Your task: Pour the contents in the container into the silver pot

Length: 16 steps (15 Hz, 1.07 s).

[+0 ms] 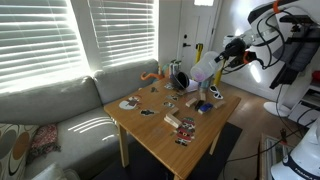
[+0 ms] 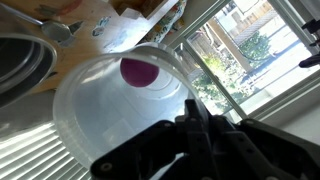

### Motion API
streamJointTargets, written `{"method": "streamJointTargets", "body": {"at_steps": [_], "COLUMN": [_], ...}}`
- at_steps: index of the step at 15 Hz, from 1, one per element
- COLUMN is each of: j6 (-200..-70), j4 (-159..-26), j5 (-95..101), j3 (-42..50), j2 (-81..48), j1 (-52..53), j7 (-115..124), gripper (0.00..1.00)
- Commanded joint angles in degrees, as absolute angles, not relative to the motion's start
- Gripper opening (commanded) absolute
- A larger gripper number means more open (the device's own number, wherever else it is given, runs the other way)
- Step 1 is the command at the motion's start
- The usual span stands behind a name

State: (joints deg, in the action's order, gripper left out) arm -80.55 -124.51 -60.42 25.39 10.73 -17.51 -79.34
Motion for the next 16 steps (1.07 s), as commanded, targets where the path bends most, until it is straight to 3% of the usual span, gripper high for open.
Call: {"method": "streamJointTargets", "body": {"at_steps": [1, 16], "j6": [-80.2, -64.6], "j4": [-124.0, -116.5], "j5": [-60.5, -61.9], "j3": [24.4, 26.0], "j2": [10.2, 0.8], "j1": [-18.8, -21.6], "j7": [-79.4, -89.8], "gripper": [0.04, 0.01]}}
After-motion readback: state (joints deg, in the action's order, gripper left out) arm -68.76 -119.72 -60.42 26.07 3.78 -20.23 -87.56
